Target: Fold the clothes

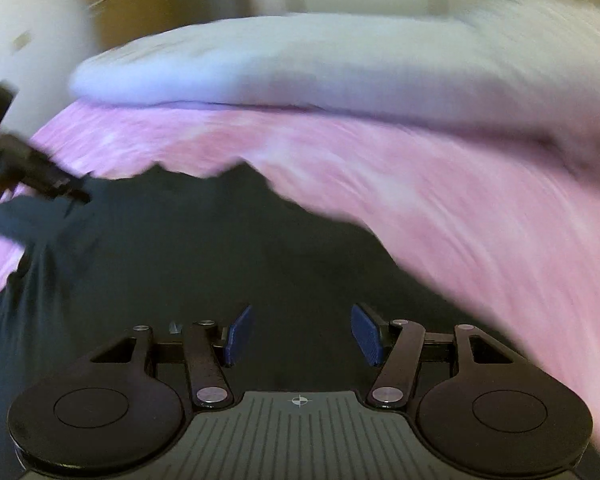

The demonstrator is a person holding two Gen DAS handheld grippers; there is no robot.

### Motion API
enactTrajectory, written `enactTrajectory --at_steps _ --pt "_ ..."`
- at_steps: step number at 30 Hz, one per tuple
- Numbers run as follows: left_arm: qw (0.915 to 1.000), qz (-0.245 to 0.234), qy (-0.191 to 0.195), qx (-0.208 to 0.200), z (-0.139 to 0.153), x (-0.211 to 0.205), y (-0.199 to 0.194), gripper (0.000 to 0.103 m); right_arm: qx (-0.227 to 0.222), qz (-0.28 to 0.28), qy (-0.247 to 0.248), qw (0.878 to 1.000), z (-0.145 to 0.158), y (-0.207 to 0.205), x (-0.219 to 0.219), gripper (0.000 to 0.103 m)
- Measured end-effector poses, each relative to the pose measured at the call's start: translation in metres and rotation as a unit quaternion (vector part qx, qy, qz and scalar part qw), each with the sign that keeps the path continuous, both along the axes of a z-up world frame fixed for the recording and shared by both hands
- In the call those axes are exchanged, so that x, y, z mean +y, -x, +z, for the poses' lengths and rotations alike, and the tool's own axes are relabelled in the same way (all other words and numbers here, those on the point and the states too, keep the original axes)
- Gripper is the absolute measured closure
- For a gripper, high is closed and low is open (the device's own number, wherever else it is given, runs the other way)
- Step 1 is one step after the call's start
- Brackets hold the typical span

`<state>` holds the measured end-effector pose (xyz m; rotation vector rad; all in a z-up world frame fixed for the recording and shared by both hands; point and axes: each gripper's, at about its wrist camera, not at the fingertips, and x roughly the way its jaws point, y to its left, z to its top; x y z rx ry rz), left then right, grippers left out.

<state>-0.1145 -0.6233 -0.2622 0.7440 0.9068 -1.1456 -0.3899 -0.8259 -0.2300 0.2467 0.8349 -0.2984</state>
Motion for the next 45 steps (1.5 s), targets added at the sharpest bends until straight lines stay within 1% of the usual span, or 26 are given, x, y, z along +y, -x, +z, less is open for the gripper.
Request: enactTrajectory --at_steps 2,5,8,11,12,13,14,15,16,17,18,22,24,27,28,30,31,32,33,35,36,38,39,41,44,45 --pt "0.9996 -0.018 0.014 0.015 -0.008 -0.007 -0.021 0.064 0.008 0.042 0.018 0.999 -0.006 -0.051 -0.003 0.045" --pt "0.9965 -0.037 0.039 0.064 -0.023 -0.018 -0.036 0.063 0.024 0.089 0.017 0.996 -0.022 -0.108 -0.004 0.045" --pt "0.9923 -0.052 0.04 0.105 -0.042 -0.037 -0.04 0.062 0.058 0.119 0.03 0.991 -0.045 -0.148 -0.009 0.045" --pt "0.9891 -0.053 0.031 0.134 -0.058 -0.05 -0.044 0.064 0.074 0.124 0.019 0.989 -0.06 -0.165 -0.017 0.045" --pt "0.9882 -0.051 0.027 0.142 -0.062 -0.054 -0.046 0.066 0.074 0.118 0.006 0.99 -0.064 -0.166 -0.023 0.045" --pt "0.9866 -0.043 0.032 0.154 -0.062 -0.054 -0.05 0.078 0.073 0.112 -0.009 0.991 -0.066 -0.166 -0.028 0.045" --pt "0.9847 -0.034 0.037 0.167 -0.062 -0.054 -0.054 0.087 0.07 0.102 -0.033 0.992 -0.068 -0.164 -0.033 0.049" --pt "0.9828 -0.027 0.042 0.178 -0.062 -0.054 -0.058 0.095 0.067 0.091 -0.056 0.992 -0.07 -0.162 -0.038 0.062" --pt "0.9832 -0.026 0.053 0.173 -0.058 -0.052 -0.059 0.097 0.067 0.076 -0.07 0.992 -0.07 -0.162 -0.042 0.092" --pt "0.9839 -0.032 0.066 0.163 -0.051 -0.051 -0.059 0.097 0.072 0.059 -0.071 0.993 -0.069 -0.16 -0.045 0.099" --pt "0.9843 -0.036 0.075 0.156 -0.045 -0.053 -0.059 0.097 0.07 0.053 -0.074 0.993 -0.065 -0.161 -0.046 0.099" --pt "0.9873 -0.045 0.096 0.118 -0.027 -0.065 -0.065 0.098 0.06 0.066 -0.022 0.996 -0.045 -0.178 -0.044 0.1" --pt "0.9881 -0.03 0.1 0.113 -0.027 -0.072 -0.074 0.098 0.049 0.054 -0.019 0.997 -0.041 -0.186 -0.051 0.1" --pt "0.9909 -0.027 0.095 0.091 -0.038 -0.08 -0.076 0.097 0.043 0.041 -0.019 0.998 -0.05 -0.193 -0.058 0.1" --pt "0.9918 -0.025 0.09 0.087 -0.043 -0.082 -0.076 0.094 0.045 0.042 -0.015 0.998 -0.054 -0.192 -0.057 0.099" --pt "0.9921 -0.009 0.089 0.088 -0.049 -0.078 -0.079 0.086 0.048 0.036 -0.001 0.998 -0.06 -0.189 -0.051 0.092" --pt "0.9916 0.001 0.092 0.091 -0.05 -0.075 -0.081 0.082 0.048 0.031 0.011 0.998 -0.061 -0.185 -0.047 0.08" --pt "0.9903 0.009 0.102 0.095 -0.048 -0.068 -0.085 0.081 0.043 0.025 0.031 0.998 -0.056 -0.178 -0.039 0.067" --pt "0.9893 0.017 0.111 0.093 -0.042 -0.057 -0.088 0.081 0.036 0.015 0.046 0.998 -0.051 -0.169 -0.03 0.063" --pt "0.9883 0.038 0.124 0.081 -0.029 -0.027 -0.094 0.079 0.017 0.003 0.05 0.999 -0.041 -0.146 -0.014 0.058" --pt "0.9876 0.051 0.128 0.076 -0.022 -0.01 -0.097 0.076 0.013 0.0 0.045 0.999 -0.038 -0.134 -0.004 0.057" --pt "0.9861 0.086 0.124 0.069 -0.013 0.036 -0.105 0.075 0.01 -0.016 0.022 1.0 -0.038 -0.107 0.018 0.057" --pt "0.986 0.102 0.116 0.064 -0.011 0.059 -0.107 0.075 0.012 -0.026 0.006 1.0 -0.04 -0.094 0.029 0.056" --pt "0.9857 0.138 0.082 0.05 -0.014 0.109 -0.113 0.075 0.028 -0.041 -0.026 0.998 -0.048 -0.065 0.053 0.056" --pt "0.9841 0.174 0.02 0.029 -0.029 0.173 -0.125 0.075 0.078 -0.064 -0.045 0.994 -0.065 -0.03 0.082 0.056" --pt "0.9825 0.184 0.003 0.025 -0.034 0.19 -0.13 0.075 0.081 -0.072 -0.047 0.993 -0.067 -0.018 0.091 0.056"
